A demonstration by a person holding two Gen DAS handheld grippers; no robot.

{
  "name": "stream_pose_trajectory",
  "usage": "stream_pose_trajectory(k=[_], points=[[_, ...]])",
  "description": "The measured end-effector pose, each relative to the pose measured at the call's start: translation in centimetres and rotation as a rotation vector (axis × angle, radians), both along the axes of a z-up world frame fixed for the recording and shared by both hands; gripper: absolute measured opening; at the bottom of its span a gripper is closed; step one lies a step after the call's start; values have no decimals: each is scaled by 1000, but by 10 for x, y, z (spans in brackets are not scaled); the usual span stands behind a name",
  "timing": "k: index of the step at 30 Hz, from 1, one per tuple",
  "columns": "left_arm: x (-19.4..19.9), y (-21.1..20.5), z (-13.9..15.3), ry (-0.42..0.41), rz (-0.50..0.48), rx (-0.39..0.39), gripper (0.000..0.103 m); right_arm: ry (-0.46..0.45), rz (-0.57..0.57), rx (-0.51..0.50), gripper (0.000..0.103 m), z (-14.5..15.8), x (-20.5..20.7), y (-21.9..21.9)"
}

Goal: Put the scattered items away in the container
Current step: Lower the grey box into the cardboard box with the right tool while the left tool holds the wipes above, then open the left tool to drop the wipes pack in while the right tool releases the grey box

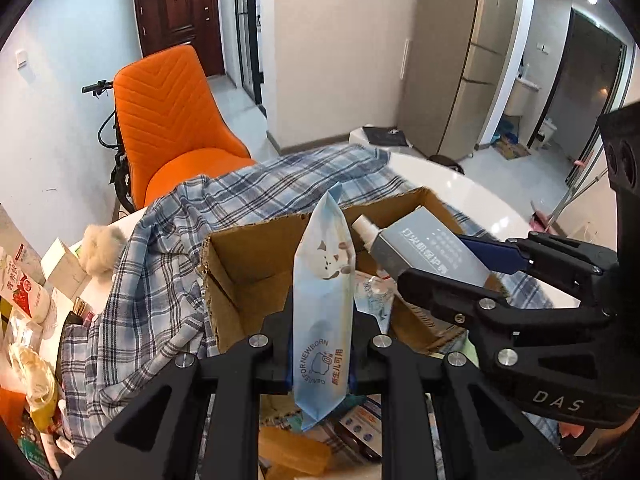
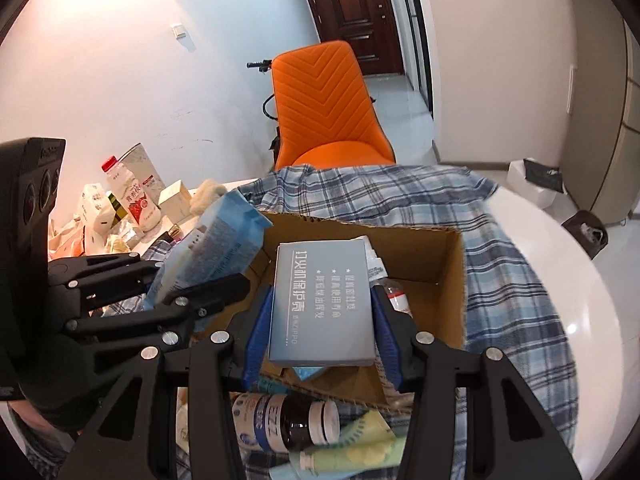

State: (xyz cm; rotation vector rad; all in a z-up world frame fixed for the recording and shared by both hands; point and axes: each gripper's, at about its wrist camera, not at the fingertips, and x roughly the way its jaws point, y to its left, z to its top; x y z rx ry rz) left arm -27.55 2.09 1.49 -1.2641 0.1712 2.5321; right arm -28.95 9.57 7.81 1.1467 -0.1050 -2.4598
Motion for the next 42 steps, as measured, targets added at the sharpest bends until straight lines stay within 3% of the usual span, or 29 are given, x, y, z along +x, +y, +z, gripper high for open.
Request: stream_pose_trajectory(k=[13, 23, 42], points=[[-23, -10, -39, -118, 14, -11, 19, -135, 33, -35, 46, -37, -22, -7], [-25, -10, -43, -108, 37, -44, 19, -119, 22, 2, 46, -38, -22, -11], [-28, -12, -41, -125, 43, -3, 23, -90, -29, 1, 47, -34, -21, -8]])
